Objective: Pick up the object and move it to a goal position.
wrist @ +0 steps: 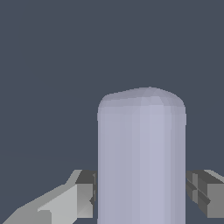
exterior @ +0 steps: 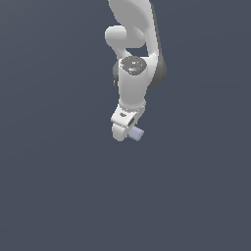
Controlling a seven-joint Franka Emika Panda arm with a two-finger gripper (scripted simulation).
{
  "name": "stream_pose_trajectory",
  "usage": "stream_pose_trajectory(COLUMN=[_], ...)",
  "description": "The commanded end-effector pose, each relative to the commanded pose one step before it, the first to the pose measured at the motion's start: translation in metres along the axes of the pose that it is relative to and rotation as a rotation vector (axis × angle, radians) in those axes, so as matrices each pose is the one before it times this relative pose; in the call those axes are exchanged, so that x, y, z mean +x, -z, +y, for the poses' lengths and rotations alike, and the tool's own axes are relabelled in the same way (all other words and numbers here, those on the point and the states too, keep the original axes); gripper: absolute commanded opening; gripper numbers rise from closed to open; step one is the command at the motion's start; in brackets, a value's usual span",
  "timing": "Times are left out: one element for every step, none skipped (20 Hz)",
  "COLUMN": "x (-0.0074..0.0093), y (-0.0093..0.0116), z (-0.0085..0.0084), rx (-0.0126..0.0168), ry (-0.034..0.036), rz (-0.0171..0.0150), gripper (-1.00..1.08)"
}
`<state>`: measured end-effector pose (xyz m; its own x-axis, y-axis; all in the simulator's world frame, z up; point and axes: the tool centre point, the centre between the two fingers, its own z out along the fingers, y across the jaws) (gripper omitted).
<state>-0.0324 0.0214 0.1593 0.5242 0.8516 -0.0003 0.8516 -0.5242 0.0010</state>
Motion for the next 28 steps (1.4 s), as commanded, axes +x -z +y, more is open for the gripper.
stream_pose_trajectory(x=[0.01924, 0.00766, 0.00767, 0.00758, 0.00754, 0.00750, 0.00746, 0.00742, 0.00696, 0.00690, 0.00662, 0.00637, 0.00578, 0.00592, 0.00572, 0.00553, 0.00510, 0.00518, 0.00501, 0.00486, 0.00437, 0.00456, 0.00442, 0.00429, 0.00415, 0.00402, 0.00360, 0.00378], y=[0.02474, 0.00962, 0.00946, 0.00948, 0.00941, 0.00934, 0.00926, 0.00918, 0.00891, 0.00849, 0.00812, 0.00779, 0.00750, 0.00720, 0.00693, 0.00668, 0.00645, 0.00623, 0.00602, 0.00581, 0.00562, 0.00543, 0.00525, 0.00508, 0.00491, 0.00475, 0.00455, 0.00443], z=[-0.00391, -0.00128, -0.00125, -0.00122, -0.00119, -0.00116, -0.00112, -0.00109, -0.00083, -0.00097, -0.00091, -0.00085, -0.00049, -0.00076, -0.00071, -0.00067, -0.00041, -0.00060, -0.00057, -0.00053, -0.00017, -0.00047, -0.00045, -0.00042, -0.00039, -0.00037, 0.00001, -0.00032], rx=[0.00043, 0.00000, 0.00048, 0.00000, 0.00000, 0.00000, 0.00000, 0.00000, 0.00014, 0.00000, 0.00000, 0.00000, 0.00012, 0.00000, 0.00000, 0.00000, 0.00004, 0.00000, 0.00000, 0.00000, 0.00005, 0.00000, 0.00000, 0.00000, 0.00000, 0.00000, 0.00003, 0.00000], ry=[-0.00037, 0.00000, 0.00028, 0.00000, 0.00000, 0.00000, 0.00000, 0.00000, -0.00043, 0.00000, 0.00000, 0.00000, -0.00066, 0.00000, 0.00000, 0.00000, -0.00048, 0.00000, 0.00000, 0.00000, -0.00069, 0.00000, 0.00000, 0.00000, 0.00000, 0.00000, -0.00069, 0.00000], rz=[-0.00027, 0.00000, 0.00041, 0.00000, 0.00000, 0.00000, 0.00000, 0.00000, 0.00019, 0.00000, 0.00000, 0.00000, 0.00018, 0.00000, 0.00000, 0.00000, 0.00005, 0.00000, 0.00000, 0.00000, 0.00004, 0.00000, 0.00000, 0.00000, 0.00000, 0.00000, -0.00006, 0.00000], gripper=[-1.00, -1.00, -1.00, -1.00, -1.00, -1.00, -1.00, -1.00, -1.00, -1.00, -1.00, -1.00, -1.00, -1.00, -1.00, -1.00, -1.00, -1.00, -1.00, -1.00, -1.00, -1.00, -1.00, -1.00, -1.00, -1.00, -1.00, -1.00])
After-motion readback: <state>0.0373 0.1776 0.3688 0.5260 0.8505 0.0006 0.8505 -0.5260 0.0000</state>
